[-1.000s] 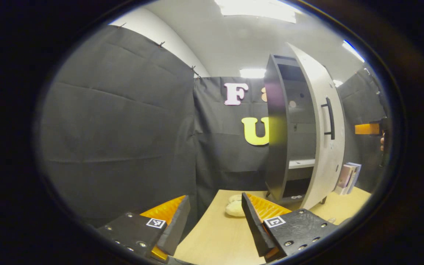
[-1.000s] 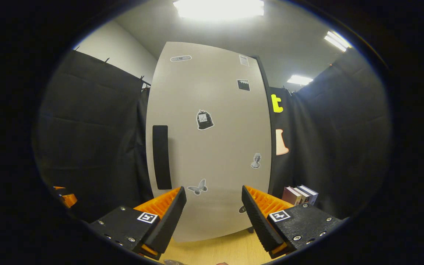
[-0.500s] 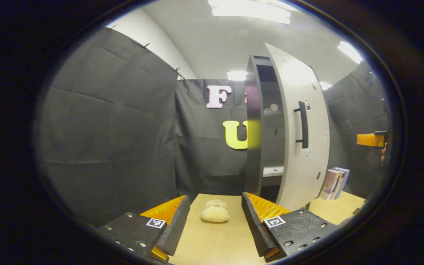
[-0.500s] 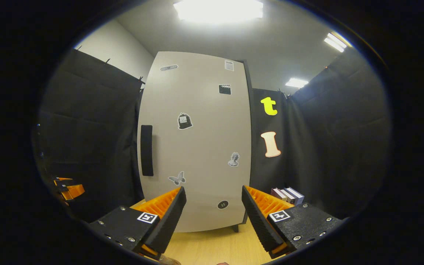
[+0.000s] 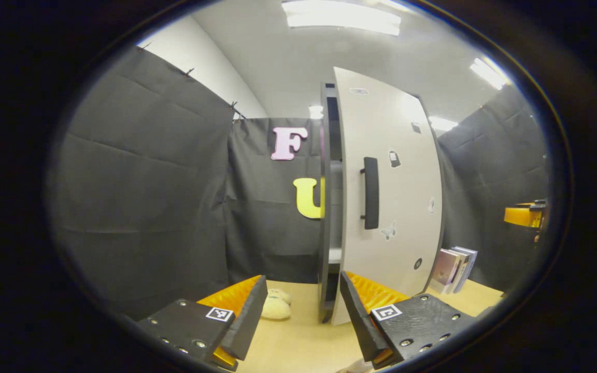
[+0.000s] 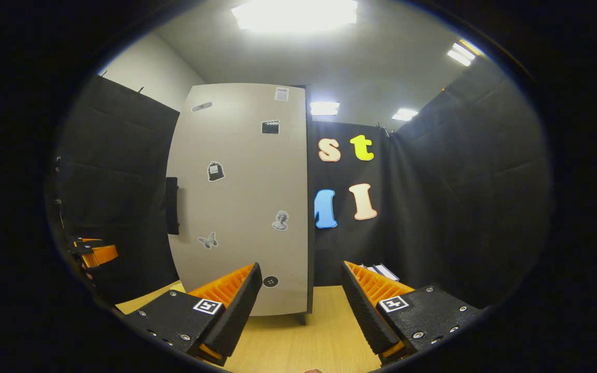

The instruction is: Open the cabinet door with the right hand, grasp the bottle in the cabinet with the left hand and place it on the coaster, then close the cabinet door with the right hand.

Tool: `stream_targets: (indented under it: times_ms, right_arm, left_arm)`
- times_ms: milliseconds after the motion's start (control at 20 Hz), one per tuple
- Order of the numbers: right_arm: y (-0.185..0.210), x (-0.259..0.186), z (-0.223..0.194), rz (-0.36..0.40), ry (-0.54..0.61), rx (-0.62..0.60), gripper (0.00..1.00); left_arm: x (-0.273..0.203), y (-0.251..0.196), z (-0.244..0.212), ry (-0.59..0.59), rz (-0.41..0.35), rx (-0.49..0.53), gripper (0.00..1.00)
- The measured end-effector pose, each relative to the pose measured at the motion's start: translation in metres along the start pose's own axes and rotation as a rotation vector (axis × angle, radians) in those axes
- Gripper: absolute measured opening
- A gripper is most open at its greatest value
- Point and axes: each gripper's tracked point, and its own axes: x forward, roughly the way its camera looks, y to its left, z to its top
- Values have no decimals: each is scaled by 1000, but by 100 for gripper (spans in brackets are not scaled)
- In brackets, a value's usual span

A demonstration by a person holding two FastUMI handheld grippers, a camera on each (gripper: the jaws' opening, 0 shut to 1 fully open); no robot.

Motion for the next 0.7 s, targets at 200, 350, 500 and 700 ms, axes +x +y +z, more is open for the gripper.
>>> stream_targets:
  times_ms: [200, 350, 500, 700]
  right_arm:
    - [-33, -3, -5, -25, 2, 4, 94]
    - [-52, -2, -8, -47, -6, 4, 94]
    - [-65, 1, -15, -66, 2, 12, 94]
    - [-68, 6, -20, -74, 4, 48, 94]
  left_arm:
    - [0, -24, 12, -14, 7, 12, 87]
    - [4, -36, 11, -10, 0, 14, 81]
    - [7, -43, 15, -12, 1, 31, 81]
    - [11, -48, 21, -20, -1, 46, 87]
